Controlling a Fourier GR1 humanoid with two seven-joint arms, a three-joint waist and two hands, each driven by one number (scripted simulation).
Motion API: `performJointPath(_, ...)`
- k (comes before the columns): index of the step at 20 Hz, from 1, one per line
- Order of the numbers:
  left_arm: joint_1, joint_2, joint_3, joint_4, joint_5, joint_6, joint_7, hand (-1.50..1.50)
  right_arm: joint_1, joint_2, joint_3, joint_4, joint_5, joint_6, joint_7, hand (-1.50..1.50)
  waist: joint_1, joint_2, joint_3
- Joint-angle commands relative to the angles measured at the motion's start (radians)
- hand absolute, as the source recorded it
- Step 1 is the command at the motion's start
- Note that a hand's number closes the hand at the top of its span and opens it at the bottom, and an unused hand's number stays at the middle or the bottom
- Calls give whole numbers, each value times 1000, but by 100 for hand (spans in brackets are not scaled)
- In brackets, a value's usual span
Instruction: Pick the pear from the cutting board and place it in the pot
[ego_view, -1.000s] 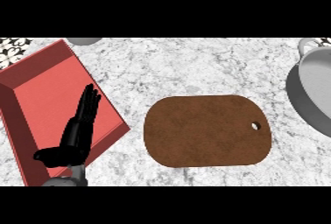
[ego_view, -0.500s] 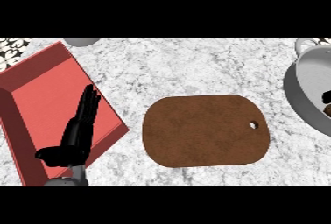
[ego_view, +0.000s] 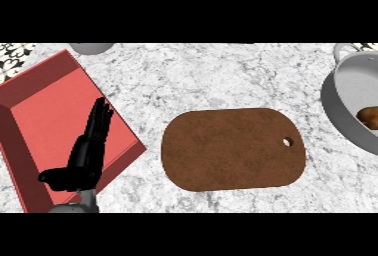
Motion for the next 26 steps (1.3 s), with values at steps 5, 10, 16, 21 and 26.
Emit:
performJointPath(5, 39, 18, 27, 4, 22, -19, -19, 0, 100, 128, -27, -159, -89, -370, 9, -150, -22, -10, -3)
performJointPath(10, 31, 5, 33, 52, 10, -7, -68, 0, 187, 164, 6, -300, -152, -391, -44, -150, -39, -13, -4)
performJointPath(16, 68, 12, 4, -49, 5, -16, 20, 0, 360, 298, 113, -558, -228, -354, -77, -150, -32, -14, -4)
performJointPath(21, 11, -16, 26, 40, 2, 5, -31, 0, 510, 386, 185, -771, -205, -319, -9, -150, -32, -11, -4)
performJointPath(26, 56, 5, 20, -19, 7, -24, -17, 0, 590, 389, 244, -860, -68, -337, 175, -150, -23, -11, -4)
